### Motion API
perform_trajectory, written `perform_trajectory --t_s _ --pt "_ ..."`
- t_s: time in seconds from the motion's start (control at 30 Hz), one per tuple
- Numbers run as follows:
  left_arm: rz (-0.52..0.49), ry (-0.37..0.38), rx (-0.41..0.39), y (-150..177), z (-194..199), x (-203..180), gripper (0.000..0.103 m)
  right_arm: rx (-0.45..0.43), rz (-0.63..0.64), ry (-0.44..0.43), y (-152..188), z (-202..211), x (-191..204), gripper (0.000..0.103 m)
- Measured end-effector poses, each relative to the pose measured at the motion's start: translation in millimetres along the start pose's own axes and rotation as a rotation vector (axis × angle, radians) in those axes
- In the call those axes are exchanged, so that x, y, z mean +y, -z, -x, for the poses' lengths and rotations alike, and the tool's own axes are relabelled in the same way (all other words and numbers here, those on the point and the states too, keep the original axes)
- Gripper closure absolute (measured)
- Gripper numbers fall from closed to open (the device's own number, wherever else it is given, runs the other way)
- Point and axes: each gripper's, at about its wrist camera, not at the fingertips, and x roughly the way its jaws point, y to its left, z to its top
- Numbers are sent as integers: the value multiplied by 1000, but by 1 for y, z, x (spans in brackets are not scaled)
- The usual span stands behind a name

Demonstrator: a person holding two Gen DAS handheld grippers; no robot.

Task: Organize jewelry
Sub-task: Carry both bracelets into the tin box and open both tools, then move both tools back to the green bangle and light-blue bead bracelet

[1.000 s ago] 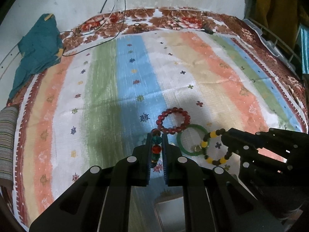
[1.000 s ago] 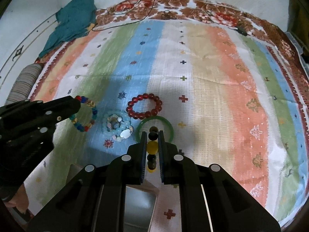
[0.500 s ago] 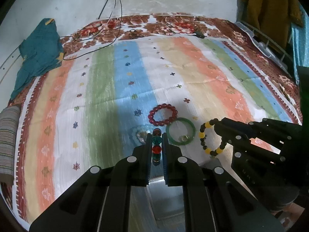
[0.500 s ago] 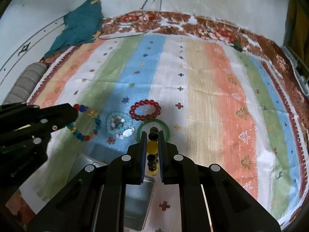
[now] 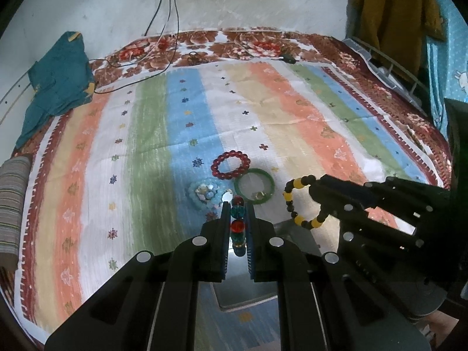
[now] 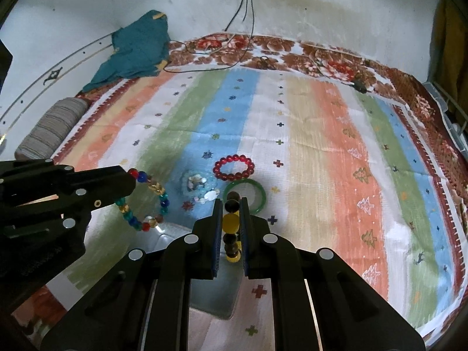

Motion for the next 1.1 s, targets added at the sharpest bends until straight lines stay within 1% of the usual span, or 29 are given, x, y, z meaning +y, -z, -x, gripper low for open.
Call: perform_trajectory --t_s 0.1,0.37,0.43,0.5,0.53,0.6,0.67,0.7,0.73,0.87,0.93,1.03,1.07,1.1 --pt "2 9 -8 4 6 -3 94 1 2 -8 6 4 2 91" --pt "-11 5 -15 13 13 -12 94 -10 1 -32 15 15 8 91" --pt "1 19 -6 14 12 -12 94 -2 1 -45 17 16 8 91" --pt "10 12 3 16 11 -13 93 14 0 -56 19 14 8 91" --pt "12 1 -4 16 11 -13 92 16 -7 -50 20 13 7 91" --pt "26 -16 -21 14 14 -11 75 19 -9 -25 20 11 5 91" --pt "59 -27 -30 12 15 -4 72 28 -16 -10 19 8 2 87" --pt "70 -31 -31 12 16 -1 72 32 -21 -7 20 8 0 78" --pt "80 -38 -30 11 15 2 72 35 -26 0 20 6 -3 73" --pt "102 -52 -21 9 12 10 72 38 -37 19 19 3 -11 66" --pt "109 -63 -12 8 9 14 69 42 -45 18 18 1 -13 63" --pt "111 -81 2 7 2 19 65 52 -50 20 16 -3 -17 61" --pt "110 -86 7 7 -1 19 62 55 -53 20 16 -5 -18 60" --pt "110 -94 13 5 -4 21 59 57 -58 22 15 -7 -20 56"
